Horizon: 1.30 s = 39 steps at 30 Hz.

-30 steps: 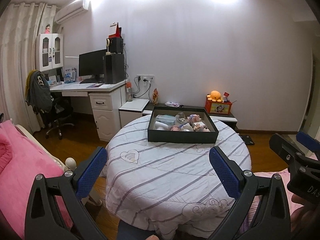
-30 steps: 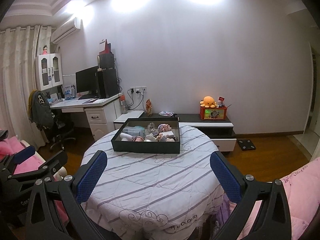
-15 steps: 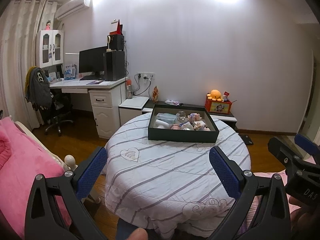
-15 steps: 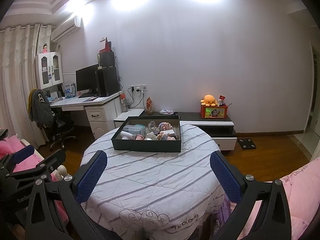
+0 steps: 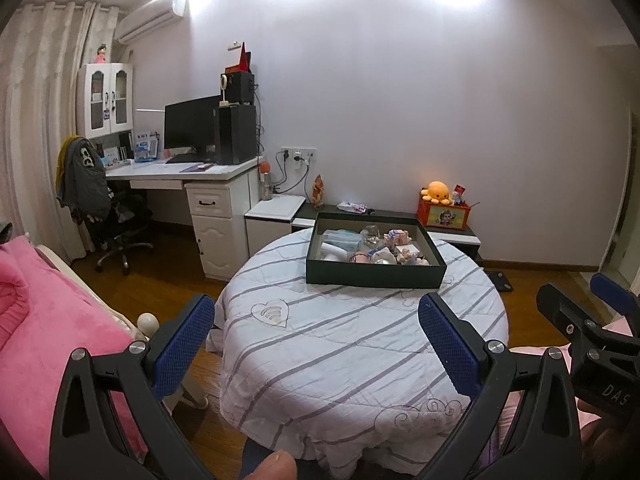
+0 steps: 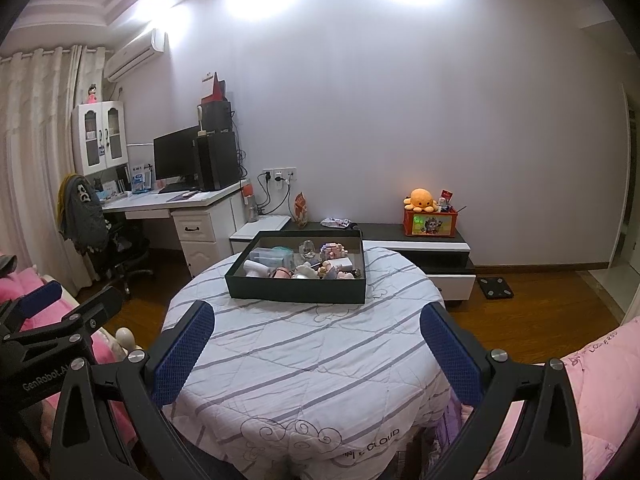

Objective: Organize rigid objects

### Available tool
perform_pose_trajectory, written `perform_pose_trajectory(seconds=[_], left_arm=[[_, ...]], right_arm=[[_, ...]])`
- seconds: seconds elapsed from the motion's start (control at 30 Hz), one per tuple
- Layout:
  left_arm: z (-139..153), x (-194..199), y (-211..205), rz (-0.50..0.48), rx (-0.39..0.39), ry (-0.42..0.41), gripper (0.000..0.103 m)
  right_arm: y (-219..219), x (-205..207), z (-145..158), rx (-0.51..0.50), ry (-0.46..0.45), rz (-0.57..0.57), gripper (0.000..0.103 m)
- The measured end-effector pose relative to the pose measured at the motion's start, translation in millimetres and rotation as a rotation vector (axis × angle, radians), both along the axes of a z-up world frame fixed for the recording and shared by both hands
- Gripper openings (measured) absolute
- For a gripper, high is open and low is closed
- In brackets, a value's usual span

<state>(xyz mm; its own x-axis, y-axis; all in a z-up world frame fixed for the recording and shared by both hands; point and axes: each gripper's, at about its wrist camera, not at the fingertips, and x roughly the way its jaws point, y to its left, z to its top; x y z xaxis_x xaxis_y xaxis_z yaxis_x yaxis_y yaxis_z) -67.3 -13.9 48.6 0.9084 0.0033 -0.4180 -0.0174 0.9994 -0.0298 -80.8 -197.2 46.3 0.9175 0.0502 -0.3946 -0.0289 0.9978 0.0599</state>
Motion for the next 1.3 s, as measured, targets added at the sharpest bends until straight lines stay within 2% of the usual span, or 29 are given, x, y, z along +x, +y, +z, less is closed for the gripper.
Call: perform_pose_trajectory(seconds=[0.17, 0.37, 1.3], left_arm=[[0, 0, -1, 0.014, 0.017, 0.007, 0.103], [0, 3, 4, 0.0, -0.004, 0.027, 0.103], [-1, 5, 11, -0.02, -0.006, 0.024, 0.103]], right_arm=[[2, 2, 0, -0.001, 0.006, 0.0, 0.103], [2, 3, 0, -0.002, 0.009, -0.004, 0.103], [0, 6, -1, -0.005, 0.011, -0.005, 0.103]])
